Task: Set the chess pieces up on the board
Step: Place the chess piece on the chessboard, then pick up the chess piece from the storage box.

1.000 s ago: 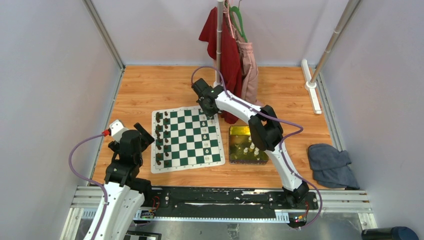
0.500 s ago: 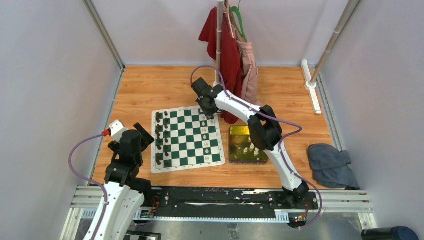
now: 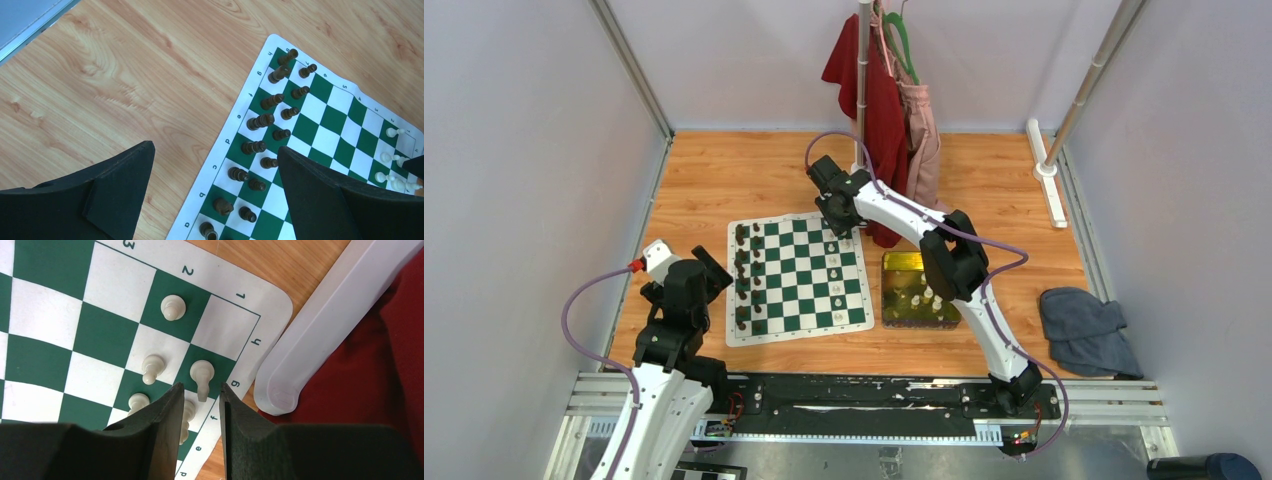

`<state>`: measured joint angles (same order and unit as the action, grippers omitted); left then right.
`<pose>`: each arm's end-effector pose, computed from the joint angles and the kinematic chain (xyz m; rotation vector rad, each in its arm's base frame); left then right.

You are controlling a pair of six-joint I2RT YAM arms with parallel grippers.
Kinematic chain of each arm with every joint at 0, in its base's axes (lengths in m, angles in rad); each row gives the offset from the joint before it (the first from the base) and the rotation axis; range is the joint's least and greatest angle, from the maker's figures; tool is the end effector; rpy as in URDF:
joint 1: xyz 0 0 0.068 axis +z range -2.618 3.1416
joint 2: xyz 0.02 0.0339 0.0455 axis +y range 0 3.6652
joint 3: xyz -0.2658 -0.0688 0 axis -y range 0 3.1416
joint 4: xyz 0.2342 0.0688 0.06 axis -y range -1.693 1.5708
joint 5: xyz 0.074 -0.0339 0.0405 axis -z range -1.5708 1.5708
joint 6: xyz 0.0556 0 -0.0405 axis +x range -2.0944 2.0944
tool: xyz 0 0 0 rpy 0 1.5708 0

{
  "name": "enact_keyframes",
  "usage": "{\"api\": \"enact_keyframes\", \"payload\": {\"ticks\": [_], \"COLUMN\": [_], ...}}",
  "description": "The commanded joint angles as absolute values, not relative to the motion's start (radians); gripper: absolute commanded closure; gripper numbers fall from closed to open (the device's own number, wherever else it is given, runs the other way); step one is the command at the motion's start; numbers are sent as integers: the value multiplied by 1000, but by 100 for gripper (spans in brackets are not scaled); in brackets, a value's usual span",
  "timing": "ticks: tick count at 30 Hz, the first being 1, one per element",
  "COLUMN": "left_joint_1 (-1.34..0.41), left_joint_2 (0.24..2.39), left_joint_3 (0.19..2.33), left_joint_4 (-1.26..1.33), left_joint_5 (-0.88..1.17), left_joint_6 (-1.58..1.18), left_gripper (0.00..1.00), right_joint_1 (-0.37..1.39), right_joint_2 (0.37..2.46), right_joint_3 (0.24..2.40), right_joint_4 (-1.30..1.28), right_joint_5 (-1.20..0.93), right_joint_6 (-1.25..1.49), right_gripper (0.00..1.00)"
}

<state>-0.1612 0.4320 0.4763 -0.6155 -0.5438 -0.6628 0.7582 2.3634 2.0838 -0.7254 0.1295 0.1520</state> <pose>0.1154 0.0104 0.2294 -0.8029 1.8891 0.0747 0.3826 0.3525 0.1841 -0.7216 2.4697 0.1789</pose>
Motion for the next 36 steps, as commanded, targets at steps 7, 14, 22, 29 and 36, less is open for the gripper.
{"api": "enact_keyframes", "payload": {"ticks": [7,14,22,29,36], "left_joint_1": [-167,-167,-167,-167,-167], "left_joint_2": [447,445,446,448,449], "left_joint_3": [467,472,474,474,466], "left_joint_4": [-615,-618,-618,-613,-598], "left_joint_5": [-564,-564,-558,-543,-527], "left_joint_6": [-664,-665,-663,-656,-648], "left_gripper": [0,0,0,0,0], "right_joint_1": [750,761,796,827,826], "right_joint_2": [2324,2210,1985,1664,1388], "right_joint_3": [2132,2075,1845,1429,1107], "right_joint_4": [-762,-764,-765,-707,-665], "right_joint_5": [125,136,168,233,309], "right_joint_6": [117,117,156,263,373], "right_gripper": [63,63,63,64,64]}}
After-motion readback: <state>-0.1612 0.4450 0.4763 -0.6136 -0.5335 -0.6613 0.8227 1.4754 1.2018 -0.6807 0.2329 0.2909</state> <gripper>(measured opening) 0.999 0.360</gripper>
